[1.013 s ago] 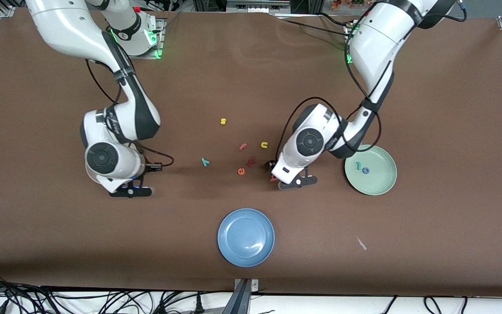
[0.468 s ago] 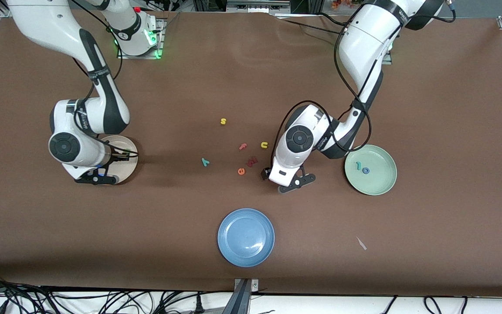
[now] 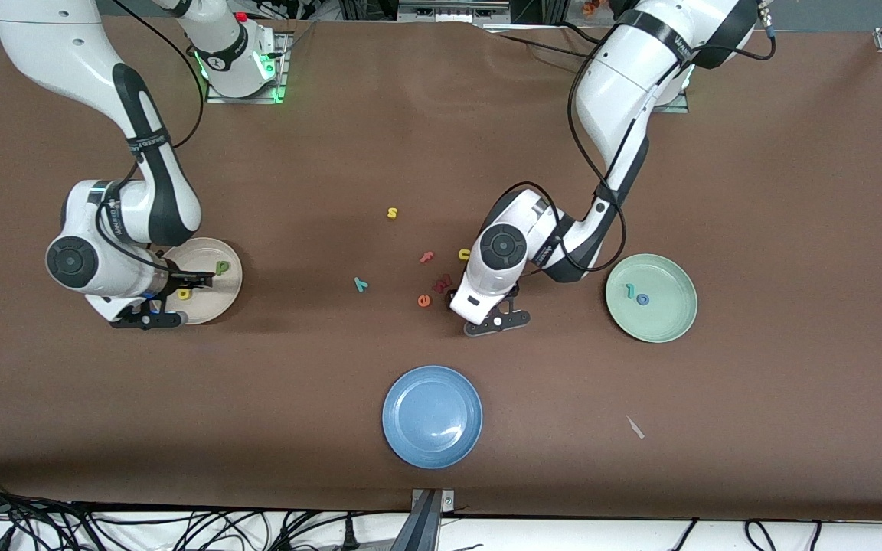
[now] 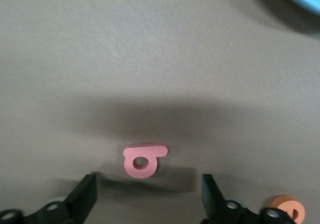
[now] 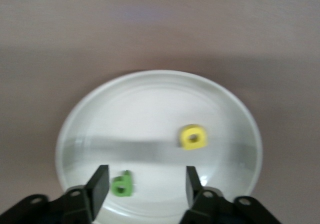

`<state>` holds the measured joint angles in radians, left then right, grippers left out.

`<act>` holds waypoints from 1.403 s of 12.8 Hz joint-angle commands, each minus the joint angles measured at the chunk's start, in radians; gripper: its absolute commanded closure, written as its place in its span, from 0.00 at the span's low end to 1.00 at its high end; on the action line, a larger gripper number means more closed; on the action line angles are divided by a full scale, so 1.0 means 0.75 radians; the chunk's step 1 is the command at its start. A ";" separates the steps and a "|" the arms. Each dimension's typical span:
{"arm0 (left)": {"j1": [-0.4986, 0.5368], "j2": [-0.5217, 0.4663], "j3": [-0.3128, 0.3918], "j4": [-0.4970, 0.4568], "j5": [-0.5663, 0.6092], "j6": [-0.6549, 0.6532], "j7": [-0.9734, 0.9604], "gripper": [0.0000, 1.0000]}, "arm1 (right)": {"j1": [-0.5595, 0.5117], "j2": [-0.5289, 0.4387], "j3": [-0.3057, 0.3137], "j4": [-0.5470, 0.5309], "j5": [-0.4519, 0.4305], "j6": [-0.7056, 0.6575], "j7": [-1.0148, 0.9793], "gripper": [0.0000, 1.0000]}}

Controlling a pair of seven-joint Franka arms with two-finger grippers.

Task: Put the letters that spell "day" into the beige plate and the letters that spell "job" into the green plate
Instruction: 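Put the d on the beige plate while the left gripper reaches the b, then grasp the pink b and cyan y with the left and right grippers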

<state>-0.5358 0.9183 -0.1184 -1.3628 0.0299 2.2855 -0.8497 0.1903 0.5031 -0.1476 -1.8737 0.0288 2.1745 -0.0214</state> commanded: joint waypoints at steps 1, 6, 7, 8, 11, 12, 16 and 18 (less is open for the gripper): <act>-0.008 0.021 0.019 0.050 0.074 -0.006 0.043 0.36 | 0.014 -0.018 0.084 0.050 0.029 -0.079 -0.006 0.00; 0.001 0.023 0.021 0.058 0.079 -0.004 0.045 0.36 | 0.014 -0.029 0.282 0.062 0.031 -0.108 0.010 0.00; 0.003 0.023 0.021 0.060 0.079 -0.002 0.045 0.36 | 0.016 -0.029 0.321 0.064 0.031 -0.093 0.014 0.00; 0.003 0.023 0.021 0.054 0.079 0.014 0.045 0.41 | 0.026 -0.021 0.346 0.062 0.031 -0.053 0.018 0.00; 0.005 0.023 0.021 0.054 0.079 0.023 0.045 0.67 | 0.118 -0.004 0.348 0.062 0.009 0.025 0.014 0.00; 0.005 0.023 0.021 0.054 0.079 0.021 0.047 0.76 | 0.147 0.006 0.348 0.064 0.003 0.066 0.002 0.00; 0.009 0.005 0.021 0.056 0.083 0.019 0.043 0.81 | 0.259 0.098 0.350 0.101 -0.159 0.193 -0.004 0.00; 0.039 -0.026 0.025 0.056 0.085 0.002 0.043 0.81 | 0.284 0.147 0.352 0.134 -0.210 0.240 -0.008 0.00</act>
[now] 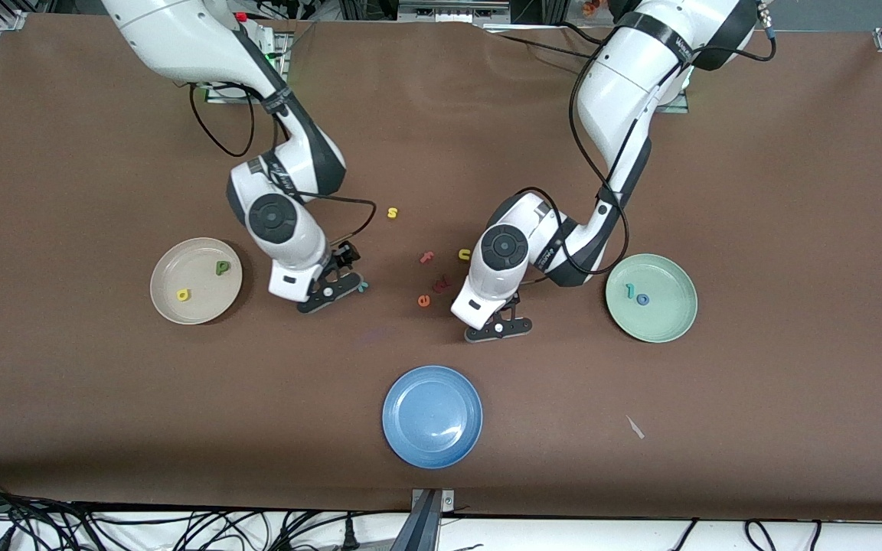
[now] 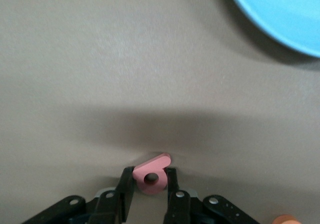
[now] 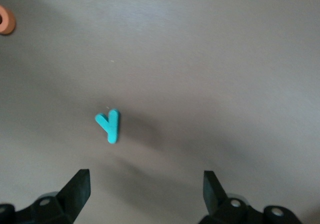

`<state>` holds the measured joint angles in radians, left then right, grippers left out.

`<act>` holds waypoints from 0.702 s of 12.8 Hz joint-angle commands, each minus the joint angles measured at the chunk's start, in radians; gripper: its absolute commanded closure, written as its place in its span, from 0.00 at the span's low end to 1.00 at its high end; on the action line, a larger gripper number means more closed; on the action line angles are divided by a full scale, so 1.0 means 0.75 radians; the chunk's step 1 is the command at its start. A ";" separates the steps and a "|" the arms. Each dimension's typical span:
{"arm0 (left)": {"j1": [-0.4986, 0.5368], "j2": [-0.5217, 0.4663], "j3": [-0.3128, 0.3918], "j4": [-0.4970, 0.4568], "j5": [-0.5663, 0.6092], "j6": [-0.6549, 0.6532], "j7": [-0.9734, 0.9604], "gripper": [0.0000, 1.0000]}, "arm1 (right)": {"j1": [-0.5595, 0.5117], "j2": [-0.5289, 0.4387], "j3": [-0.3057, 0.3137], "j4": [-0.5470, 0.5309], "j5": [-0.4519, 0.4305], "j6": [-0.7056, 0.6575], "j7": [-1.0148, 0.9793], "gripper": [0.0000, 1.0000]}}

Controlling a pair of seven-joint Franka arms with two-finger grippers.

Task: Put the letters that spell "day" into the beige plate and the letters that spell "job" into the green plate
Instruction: 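Grasp the pink b and cyan y with the left and right grippers, then place the b on the green plate while the right gripper carries the y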

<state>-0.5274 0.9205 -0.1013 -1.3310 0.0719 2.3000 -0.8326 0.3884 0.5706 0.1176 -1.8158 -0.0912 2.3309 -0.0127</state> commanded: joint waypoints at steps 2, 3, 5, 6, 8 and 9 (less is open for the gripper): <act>0.055 -0.059 0.002 0.010 0.029 -0.064 0.020 0.80 | 0.053 0.096 -0.001 0.098 -0.054 0.052 -0.018 0.00; 0.063 -0.074 0.002 0.010 0.029 -0.084 0.020 0.80 | 0.059 0.108 0.001 0.092 -0.054 0.087 -0.018 0.00; 0.106 -0.115 0.002 0.003 0.031 -0.182 0.022 0.80 | 0.081 0.133 -0.001 0.089 -0.054 0.124 -0.018 0.02; 0.124 -0.135 0.002 0.001 0.031 -0.256 0.052 0.80 | 0.086 0.145 -0.001 0.089 -0.056 0.138 -0.018 0.05; 0.173 -0.174 0.002 -0.003 0.029 -0.356 0.181 0.80 | 0.088 0.155 -0.001 0.089 -0.058 0.138 -0.020 0.14; 0.214 -0.196 0.002 -0.031 0.031 -0.399 0.242 0.80 | 0.088 0.156 -0.001 0.089 -0.058 0.138 -0.020 0.19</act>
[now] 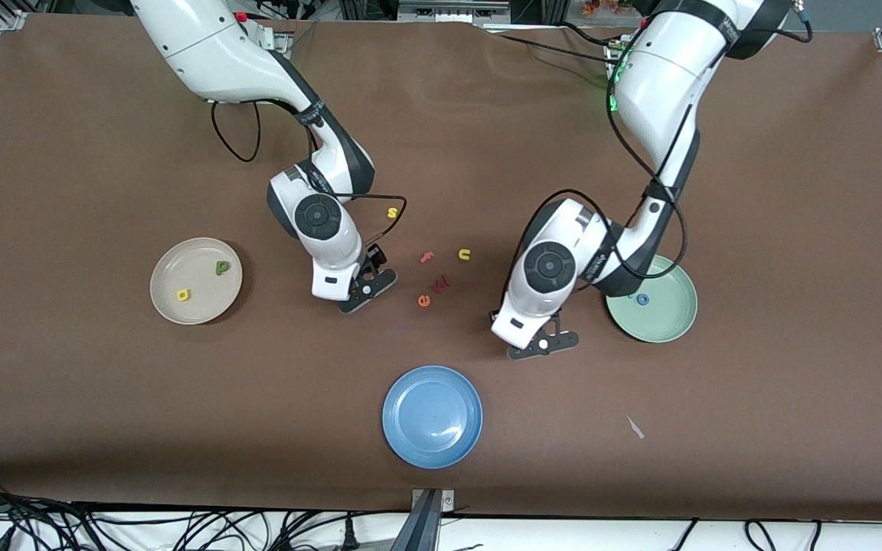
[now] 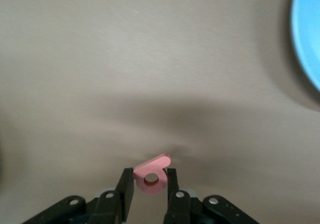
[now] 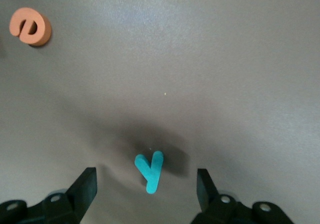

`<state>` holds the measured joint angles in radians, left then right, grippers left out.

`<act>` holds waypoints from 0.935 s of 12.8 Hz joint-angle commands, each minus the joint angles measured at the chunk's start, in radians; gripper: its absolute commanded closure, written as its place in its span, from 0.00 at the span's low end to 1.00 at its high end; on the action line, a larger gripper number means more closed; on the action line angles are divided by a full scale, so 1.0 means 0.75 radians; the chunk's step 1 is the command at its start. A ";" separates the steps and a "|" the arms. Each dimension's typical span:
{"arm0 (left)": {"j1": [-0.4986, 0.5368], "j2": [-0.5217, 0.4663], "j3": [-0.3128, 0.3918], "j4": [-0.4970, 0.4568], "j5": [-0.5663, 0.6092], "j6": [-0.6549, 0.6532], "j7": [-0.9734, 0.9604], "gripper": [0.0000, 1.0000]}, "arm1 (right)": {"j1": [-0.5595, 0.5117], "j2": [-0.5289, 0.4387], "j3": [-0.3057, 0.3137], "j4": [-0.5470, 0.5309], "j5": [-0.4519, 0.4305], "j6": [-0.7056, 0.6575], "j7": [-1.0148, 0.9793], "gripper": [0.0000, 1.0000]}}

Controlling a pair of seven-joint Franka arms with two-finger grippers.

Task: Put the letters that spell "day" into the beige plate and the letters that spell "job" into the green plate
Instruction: 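Place the b on the green plate while the right gripper carries the y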

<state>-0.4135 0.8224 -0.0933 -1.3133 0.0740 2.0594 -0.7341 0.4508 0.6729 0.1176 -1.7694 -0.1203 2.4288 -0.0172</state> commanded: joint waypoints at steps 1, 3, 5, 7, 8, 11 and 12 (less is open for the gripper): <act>0.099 -0.110 -0.009 -0.104 0.028 -0.091 0.185 0.80 | 0.004 0.023 -0.001 0.028 -0.020 0.007 -0.014 0.25; 0.195 -0.204 -0.011 -0.234 0.028 -0.093 0.358 0.78 | 0.002 0.023 -0.001 0.030 -0.020 0.007 -0.014 0.35; 0.263 -0.298 -0.009 -0.365 0.028 -0.091 0.475 0.78 | 0.004 0.025 -0.001 0.032 -0.022 0.007 -0.018 0.39; 0.300 -0.372 -0.009 -0.478 0.028 -0.091 0.529 0.78 | 0.002 0.033 -0.001 0.034 -0.020 0.007 -0.049 0.44; 0.340 -0.375 -0.011 -0.503 0.028 -0.089 0.547 0.78 | 0.002 0.033 -0.001 0.034 -0.020 0.007 -0.049 0.46; 0.371 -0.370 -0.011 -0.544 0.028 -0.091 0.594 0.74 | 0.002 0.040 -0.001 0.036 -0.020 0.007 -0.049 0.57; 0.373 -0.368 -0.011 -0.548 0.028 -0.095 0.594 0.71 | 0.002 0.040 -0.001 0.036 -0.020 0.007 -0.049 0.65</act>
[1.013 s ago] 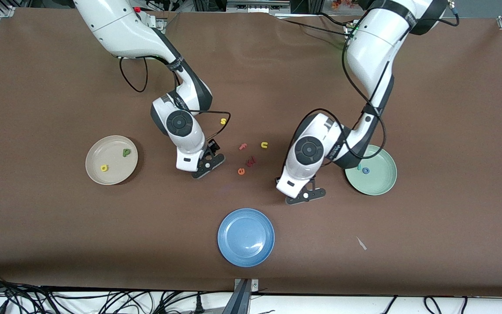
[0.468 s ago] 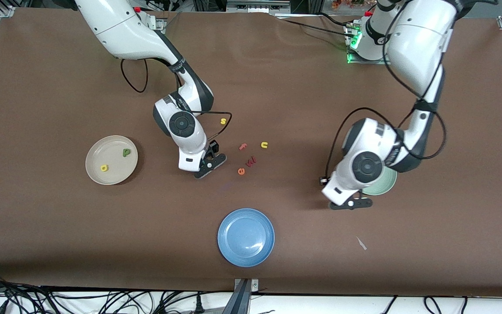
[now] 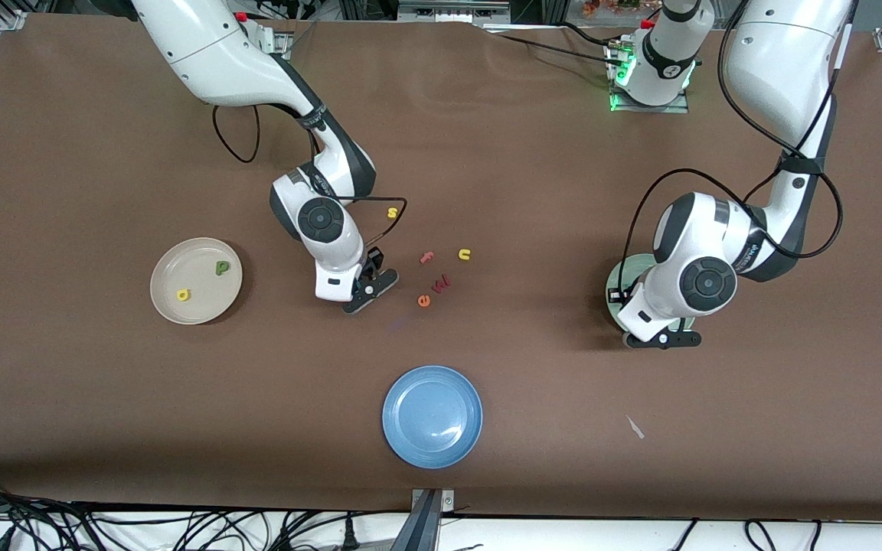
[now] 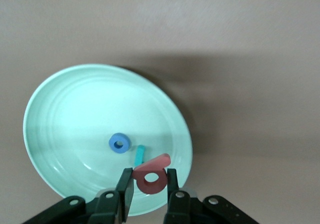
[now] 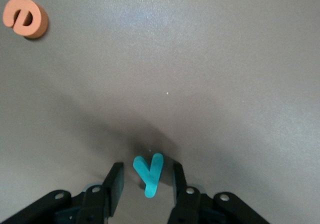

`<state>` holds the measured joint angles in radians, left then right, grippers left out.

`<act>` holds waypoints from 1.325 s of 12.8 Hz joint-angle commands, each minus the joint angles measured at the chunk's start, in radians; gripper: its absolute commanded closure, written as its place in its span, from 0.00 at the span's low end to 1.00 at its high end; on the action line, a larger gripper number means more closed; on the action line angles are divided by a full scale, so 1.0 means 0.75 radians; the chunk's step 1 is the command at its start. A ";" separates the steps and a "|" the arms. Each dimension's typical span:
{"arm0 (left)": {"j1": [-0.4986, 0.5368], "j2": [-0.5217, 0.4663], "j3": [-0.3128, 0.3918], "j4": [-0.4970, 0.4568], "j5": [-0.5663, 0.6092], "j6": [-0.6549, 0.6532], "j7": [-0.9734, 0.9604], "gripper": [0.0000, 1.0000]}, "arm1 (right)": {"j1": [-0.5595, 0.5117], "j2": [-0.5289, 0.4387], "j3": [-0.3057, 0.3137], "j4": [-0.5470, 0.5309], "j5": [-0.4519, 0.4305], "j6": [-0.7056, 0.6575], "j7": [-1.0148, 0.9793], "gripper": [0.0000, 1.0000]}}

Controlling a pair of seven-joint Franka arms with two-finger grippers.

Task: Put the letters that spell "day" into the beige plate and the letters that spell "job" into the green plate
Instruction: 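Place the b on the green plate while the right gripper carries the y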

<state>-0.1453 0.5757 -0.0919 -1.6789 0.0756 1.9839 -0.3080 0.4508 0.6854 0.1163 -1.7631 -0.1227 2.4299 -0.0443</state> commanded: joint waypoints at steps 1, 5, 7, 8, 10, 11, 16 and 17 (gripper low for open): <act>0.016 -0.037 -0.012 -0.058 0.026 0.005 0.024 0.49 | 0.002 0.023 0.000 0.027 -0.014 0.006 -0.010 0.72; 0.032 -0.076 -0.014 0.013 0.022 0.003 0.020 0.00 | 0.002 0.021 0.000 0.031 -0.010 0.006 0.002 0.91; 0.032 -0.141 -0.019 0.064 0.020 -0.060 0.020 0.00 | -0.002 0.009 0.000 0.072 0.000 -0.049 -0.006 0.98; 0.030 -0.168 -0.023 0.127 0.018 -0.153 0.020 0.00 | -0.006 0.002 -0.002 0.103 0.002 -0.120 -0.002 1.00; 0.026 -0.191 -0.025 0.323 0.004 -0.408 0.020 0.00 | -0.010 -0.030 -0.008 0.146 0.018 -0.229 0.000 1.00; 0.026 -0.191 -0.025 0.409 0.004 -0.531 0.022 0.00 | -0.022 -0.057 -0.016 0.150 0.043 -0.264 0.000 1.00; 0.107 -0.356 -0.012 0.464 -0.110 -0.717 0.293 0.00 | -0.041 -0.206 -0.200 0.087 0.065 -0.468 0.026 1.00; 0.148 -0.397 -0.010 0.419 -0.129 -0.714 0.333 0.00 | -0.041 -0.214 -0.237 0.087 0.065 -0.523 0.026 1.00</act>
<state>-0.0936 0.3488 -0.1008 -1.3079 0.0288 1.4578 -0.1593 0.4201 0.5752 -0.0251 -1.6536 -0.0904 2.0911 -0.0343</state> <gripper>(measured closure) 0.000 0.802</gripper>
